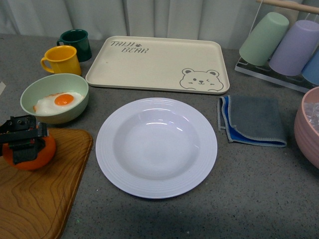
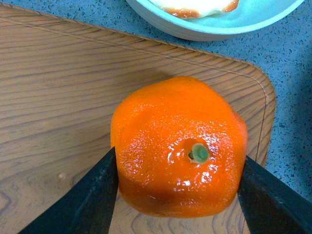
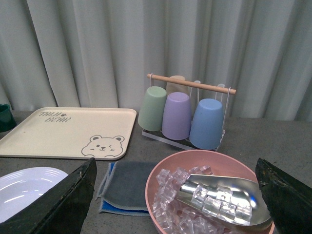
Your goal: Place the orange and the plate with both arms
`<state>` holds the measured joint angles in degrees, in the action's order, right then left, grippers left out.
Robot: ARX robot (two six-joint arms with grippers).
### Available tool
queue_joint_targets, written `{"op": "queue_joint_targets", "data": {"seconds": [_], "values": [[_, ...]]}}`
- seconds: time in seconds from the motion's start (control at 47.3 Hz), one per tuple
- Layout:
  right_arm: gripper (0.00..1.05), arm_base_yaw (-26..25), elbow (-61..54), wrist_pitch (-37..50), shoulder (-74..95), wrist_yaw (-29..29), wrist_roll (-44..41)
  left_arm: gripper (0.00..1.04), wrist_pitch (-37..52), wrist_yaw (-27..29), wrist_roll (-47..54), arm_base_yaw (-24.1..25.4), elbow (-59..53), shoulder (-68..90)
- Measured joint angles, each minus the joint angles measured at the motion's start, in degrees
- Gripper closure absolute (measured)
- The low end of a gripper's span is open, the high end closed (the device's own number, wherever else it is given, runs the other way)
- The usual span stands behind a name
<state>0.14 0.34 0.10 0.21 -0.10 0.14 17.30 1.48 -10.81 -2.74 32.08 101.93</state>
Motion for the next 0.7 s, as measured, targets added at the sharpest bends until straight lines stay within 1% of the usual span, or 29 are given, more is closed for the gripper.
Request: {"op": "queue_joint_targets", "data": {"seconds": [0.085,0.211,0.296,0.338,0.423,0.592,0.697], "values": [[0.09,0.0,0.0,0.0,0.0,0.0,0.0,0.5,-0.04,0.02,-0.02,-0.15,0.0,-0.61],[0.09,0.0,0.0,0.0,0.0,0.0,0.0,0.52,-0.96,-0.07,-0.39,-2.12,0.07,-3.63],[0.09,0.0,0.0,0.0,0.0,0.0,0.0,0.52,-1.92,-0.02,-1.18,-5.55,1.14,-6.01],[0.09,0.0,0.0,0.0,0.02,0.0,0.0,0.52,-2.29,0.24,-1.53,-8.2,2.19,-6.62],[0.09,0.0,0.0,0.0,0.0,0.0,0.0,0.52,-2.38,0.85,-1.95,-11.06,3.45,-6.58],[0.09,0.0,0.0,0.0,0.0,0.0,0.0,0.53,-2.38,2.71,-2.56,-18.36,7.43,-3.8],[0.09,0.0,0.0,0.0,0.0,0.0,0.0,0.53,-2.36,3.3,-2.91,-21.46,9.14,-1.16]]}}
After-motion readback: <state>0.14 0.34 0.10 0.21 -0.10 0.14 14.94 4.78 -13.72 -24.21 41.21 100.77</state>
